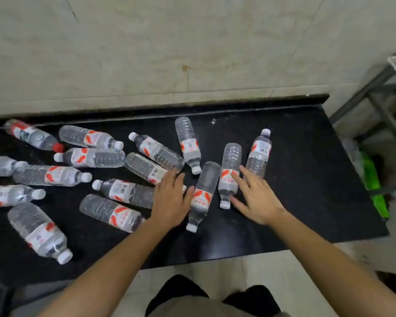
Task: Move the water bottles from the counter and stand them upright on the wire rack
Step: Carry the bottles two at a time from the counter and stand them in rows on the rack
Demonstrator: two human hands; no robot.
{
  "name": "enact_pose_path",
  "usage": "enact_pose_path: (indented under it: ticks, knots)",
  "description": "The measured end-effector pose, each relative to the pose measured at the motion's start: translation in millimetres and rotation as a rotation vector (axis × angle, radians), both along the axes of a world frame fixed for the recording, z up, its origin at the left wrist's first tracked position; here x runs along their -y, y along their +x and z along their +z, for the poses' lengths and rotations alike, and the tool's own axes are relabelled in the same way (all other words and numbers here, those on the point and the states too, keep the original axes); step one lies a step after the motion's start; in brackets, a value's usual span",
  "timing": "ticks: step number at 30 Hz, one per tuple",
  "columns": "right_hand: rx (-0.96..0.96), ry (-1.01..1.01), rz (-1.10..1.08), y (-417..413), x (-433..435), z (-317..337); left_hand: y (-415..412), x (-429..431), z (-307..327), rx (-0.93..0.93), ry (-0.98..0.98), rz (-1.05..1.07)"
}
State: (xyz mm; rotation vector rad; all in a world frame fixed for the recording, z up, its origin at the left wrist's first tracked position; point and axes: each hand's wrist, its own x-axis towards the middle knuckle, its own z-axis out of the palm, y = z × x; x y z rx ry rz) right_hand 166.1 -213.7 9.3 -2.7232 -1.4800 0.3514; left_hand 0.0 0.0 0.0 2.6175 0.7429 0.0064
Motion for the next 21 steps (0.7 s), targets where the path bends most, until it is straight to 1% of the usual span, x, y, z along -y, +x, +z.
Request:
enact_pose_path:
  ticks: [1, 3, 5, 7, 8, 11, 12, 14, 18, 19, 21]
  knots:
    - [-0.033, -0.015, 0.006, 5, -2, -7, 6, 5, -6, -0.053, -0.044, -0.019]
    - [-0.036, -0.008, 0.068, 15, -5, -18, 16, 16, -16, -0.119, -0.069, -0.031]
    - [-0.002, -0.036, 0.173, 30, -8, -33, 21, 29, -27, -0.206, -0.035, -0.025]
    - [0.03, -0.05, 0.266, 47, -17, -43, 26, 38, -38, -0.224, -0.001, 0.018]
    - [0.041, -0.046, 0.296, 55, -23, -45, 29, 41, -40, -0.241, -0.037, 0.058]
    - [0.076, -0.201, 0.395, 72, -39, -57, 33, 53, -44, -0.293, -0.19, 0.193]
    - [0.103, -0.2, 0.428, 76, -40, -60, 32, 58, -43, -0.298, -0.223, 0.229]
    - [0.146, -0.145, 0.463, 85, -40, -67, 33, 64, -43, -0.284, -0.261, 0.292]
    - [0.227, 0.051, 0.561, 98, -40, -67, 41, 65, -37, -0.255, -0.33, 0.396]
    - [0.22, 0.105, 0.568, 101, -39, -64, 43, 63, -32, -0.255, -0.322, 0.418]
    - [0.15, 0.217, 0.494, 103, -34, -61, 45, 56, -21, -0.232, -0.255, 0.457]
